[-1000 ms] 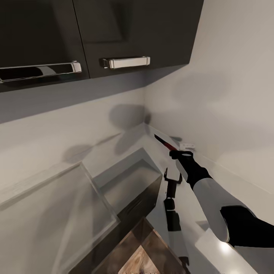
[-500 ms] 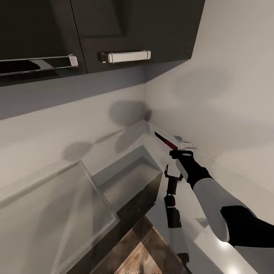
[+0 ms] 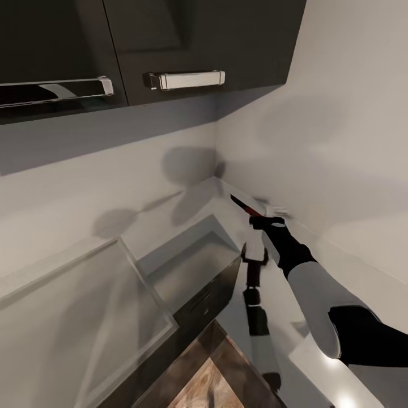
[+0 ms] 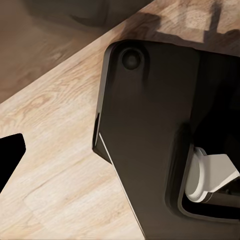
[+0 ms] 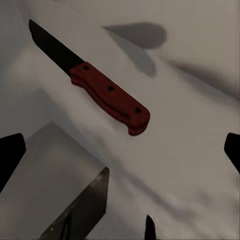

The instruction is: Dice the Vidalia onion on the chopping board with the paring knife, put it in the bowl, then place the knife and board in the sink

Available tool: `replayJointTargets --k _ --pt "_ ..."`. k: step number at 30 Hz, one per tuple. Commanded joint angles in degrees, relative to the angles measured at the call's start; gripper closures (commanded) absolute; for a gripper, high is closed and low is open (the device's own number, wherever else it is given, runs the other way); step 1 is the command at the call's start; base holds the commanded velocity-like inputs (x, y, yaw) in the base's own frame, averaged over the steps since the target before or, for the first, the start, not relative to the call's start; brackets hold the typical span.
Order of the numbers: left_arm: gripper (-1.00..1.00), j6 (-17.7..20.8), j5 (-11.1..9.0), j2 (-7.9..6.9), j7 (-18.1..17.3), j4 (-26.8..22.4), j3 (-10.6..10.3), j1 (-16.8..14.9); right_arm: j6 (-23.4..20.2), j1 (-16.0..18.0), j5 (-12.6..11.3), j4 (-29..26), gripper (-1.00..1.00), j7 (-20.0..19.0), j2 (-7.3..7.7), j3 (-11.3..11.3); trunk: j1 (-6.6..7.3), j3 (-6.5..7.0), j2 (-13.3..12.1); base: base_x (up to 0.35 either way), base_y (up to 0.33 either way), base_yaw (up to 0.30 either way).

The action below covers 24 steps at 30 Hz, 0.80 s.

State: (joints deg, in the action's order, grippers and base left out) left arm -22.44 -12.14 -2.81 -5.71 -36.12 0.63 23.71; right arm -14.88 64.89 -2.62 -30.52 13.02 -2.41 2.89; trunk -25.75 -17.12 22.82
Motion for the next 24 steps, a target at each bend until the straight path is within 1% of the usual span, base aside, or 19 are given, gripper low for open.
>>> replayJointTargets --k 1,2,3,5,7,10,13,17,24 --pt "-1.0 0.02 -0.61 0.0 -0.53 0.12 0.07 0.02 -3.26 0.5 -0.25 -1.1 -1.0 0.26 0.03 0.29 -0.04 -0.1 0.1 0.0 0.0 0.0" --pt "-1.0 -0.01 -0.59 0.0 -0.53 0.27 0.07 0.02 -6.15 1.42 -0.23 -1.97 -1.0 0.18 0.03 0.29 -0.04 -0.1 0.1 0.0 0.0 0.0" --pt "-1.0 -0.02 -0.59 0.0 -0.53 0.32 0.07 0.02 -7.37 2.06 -0.22 -2.29 -1.0 0.14 0.03 0.29 -0.04 -0.1 0.1 0.0 0.0 0.0" --pt "-1.0 -0.04 -0.6 0.0 -0.53 0.44 0.07 0.02 -10.38 5.39 -0.26 -2.68 -1.0 0.1 0.03 0.28 -0.04 -0.1 0.1 0.0 0.0 0.0" --pt "-1.0 -0.05 -0.59 0.0 -0.53 0.49 0.07 0.02 -11.76 8.68 -0.25 -1.9 -1.0 0.08 0.05 0.28 -0.04 -0.1 0.1 0.0 0.0 0.0" --pt "-1.0 -0.06 -0.58 0.0 -0.59 0.51 0.07 0.02 -12.43 11.47 -0.21 2.35 -1.0 0.12 0.26 0.28 -0.04 -0.1 0.1 0.0 0.0 0.0" --pt "-1.0 -0.06 -0.57 0.0 -0.63 0.52 0.07 0.02 -12.45 13.03 -0.25 4.82 -1.0 0.15 0.63 0.28 -0.04 -0.1 0.1 0.0 0.0 0.0" --pt "-1.0 -0.06 -0.57 0.0 -0.69 0.52 0.06 0.02 -11.96 13.71 -0.37 5.76 -1.0 0.16 0.77 0.24 -0.04 -0.1 0.1 0.0 0.0 0.0" --pt "-1.0 -0.06 -0.6 0.0 -0.71 0.56 0.06 0.02 -8.33 13.93 -0.48 6.18 -1.0 -0.04 0.86 0.42 -0.04 -0.1 0.1 0.0 0.0 0.0"
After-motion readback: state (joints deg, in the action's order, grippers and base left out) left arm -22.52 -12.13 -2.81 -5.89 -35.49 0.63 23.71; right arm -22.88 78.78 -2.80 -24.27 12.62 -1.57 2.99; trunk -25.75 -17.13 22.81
